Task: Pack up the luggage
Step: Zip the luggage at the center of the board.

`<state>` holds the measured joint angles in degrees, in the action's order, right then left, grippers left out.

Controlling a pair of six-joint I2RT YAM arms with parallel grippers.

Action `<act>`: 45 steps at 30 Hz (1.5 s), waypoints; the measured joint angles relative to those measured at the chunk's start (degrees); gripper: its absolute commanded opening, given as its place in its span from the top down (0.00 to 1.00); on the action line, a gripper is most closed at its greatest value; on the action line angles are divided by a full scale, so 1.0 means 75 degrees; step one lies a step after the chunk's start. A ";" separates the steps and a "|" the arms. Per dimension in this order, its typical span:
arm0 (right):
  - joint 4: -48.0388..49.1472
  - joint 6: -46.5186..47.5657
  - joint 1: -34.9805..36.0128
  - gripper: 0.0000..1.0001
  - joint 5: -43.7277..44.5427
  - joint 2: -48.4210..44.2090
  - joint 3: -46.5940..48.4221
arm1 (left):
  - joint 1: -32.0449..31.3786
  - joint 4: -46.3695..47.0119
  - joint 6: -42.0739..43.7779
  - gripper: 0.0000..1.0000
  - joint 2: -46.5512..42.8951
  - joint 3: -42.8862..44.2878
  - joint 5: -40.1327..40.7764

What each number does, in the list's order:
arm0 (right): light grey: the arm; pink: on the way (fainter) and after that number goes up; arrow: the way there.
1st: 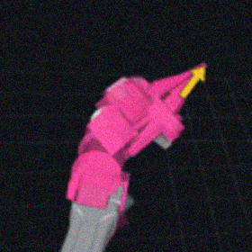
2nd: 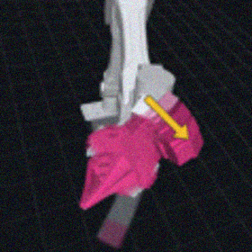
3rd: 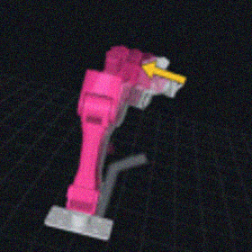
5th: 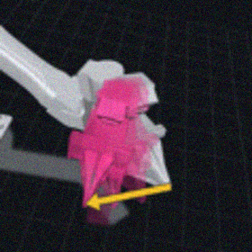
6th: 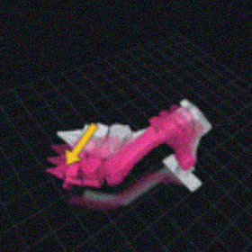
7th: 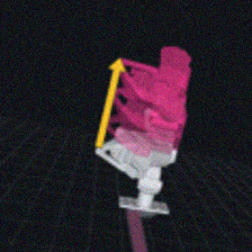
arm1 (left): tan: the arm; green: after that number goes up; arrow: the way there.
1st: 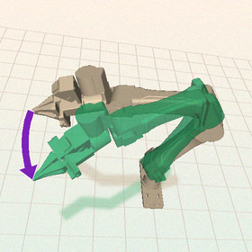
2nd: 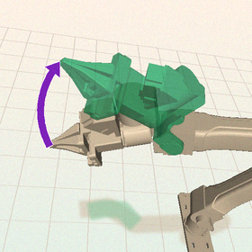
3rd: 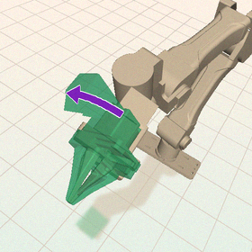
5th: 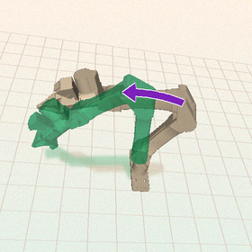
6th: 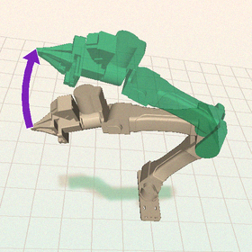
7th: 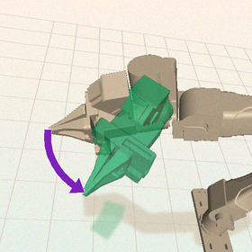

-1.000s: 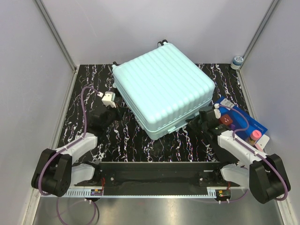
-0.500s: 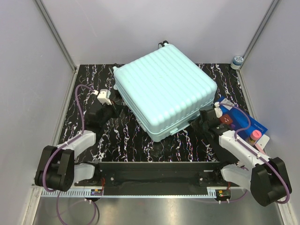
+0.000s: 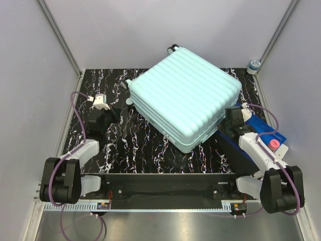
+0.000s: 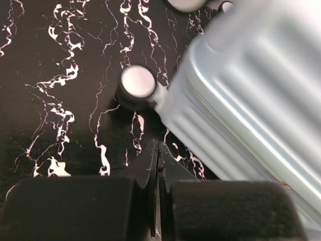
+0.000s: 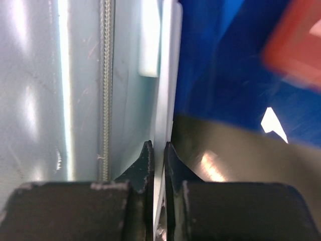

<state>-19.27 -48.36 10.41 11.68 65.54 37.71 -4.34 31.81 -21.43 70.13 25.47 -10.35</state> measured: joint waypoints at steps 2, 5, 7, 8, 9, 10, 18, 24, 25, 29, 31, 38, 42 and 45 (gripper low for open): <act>-0.0050 0.0283 -0.0224 1.00 0.0213 0.0175 0.0172 | -0.0009 0.0064 -0.0006 1.00 0.0000 -0.0006 0.0026; -0.0134 0.0615 -0.0341 1.00 0.0361 0.0449 0.0431 | -0.0017 0.0198 -0.0006 1.00 -0.0003 -0.0032 -0.0017; -0.0224 0.0734 -0.0344 1.00 0.0370 0.0568 0.0557 | -0.0017 0.0312 -0.0006 1.00 -0.0015 -0.0087 -0.0143; -0.0242 0.0775 -0.0344 1.00 0.0367 0.0603 0.0589 | -0.0035 0.0423 -0.0015 0.99 -0.0038 -0.0169 -0.0254; -0.0254 0.0799 -0.0344 1.00 0.0361 0.0632 0.0612 | -0.0061 0.0504 -0.0026 0.98 -0.0055 -0.0230 -0.0338; -0.0271 0.0819 -0.0344 1.00 0.0353 0.0667 0.0647 | -0.0140 0.0621 -0.0029 0.90 -0.0085 -0.0332 -0.0440; -0.0230 0.0828 -0.0370 1.00 0.0227 0.0749 0.0685 | -0.1684 0.1679 0.0085 0.46 -0.0259 -0.1084 -0.1233; -0.0213 0.0813 -0.0414 1.00 0.0119 0.0752 0.0685 | -0.1856 0.2818 0.0041 0.33 0.0169 -0.1262 -0.1693; -0.0213 0.0810 -0.0420 1.00 0.0108 0.0752 0.0685 | -0.1888 0.3010 0.0026 0.33 0.0344 -0.1262 -0.1760; -0.0210 0.0796 -0.0425 1.00 0.0090 0.0752 0.0685 | -0.2049 0.3666 -0.0067 0.33 0.1151 -0.1262 -0.1912; -0.0210 0.0793 -0.0428 1.00 0.0090 0.0752 0.0682 | -0.2110 0.3928 -0.0122 0.33 0.1533 -0.1259 -0.1953; -0.0201 0.0793 -0.0431 1.00 0.0087 0.0752 0.0679 | -0.2305 0.4651 -0.0184 0.34 0.2416 -0.1177 -0.1947; -0.0187 0.0793 -0.0431 1.00 0.0085 0.0752 0.0670 | -0.2474 0.4931 -0.0175 0.37 0.2795 -0.0976 -0.1848; -0.0181 0.0793 -0.0431 1.00 0.0085 0.0749 0.0667 | -0.2573 0.5097 -0.0175 0.39 0.3002 -0.0854 -0.1702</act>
<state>-20.62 -42.41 7.18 12.32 71.16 42.72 -23.64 70.04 -22.74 92.64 19.07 -23.11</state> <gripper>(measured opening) 0.077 0.629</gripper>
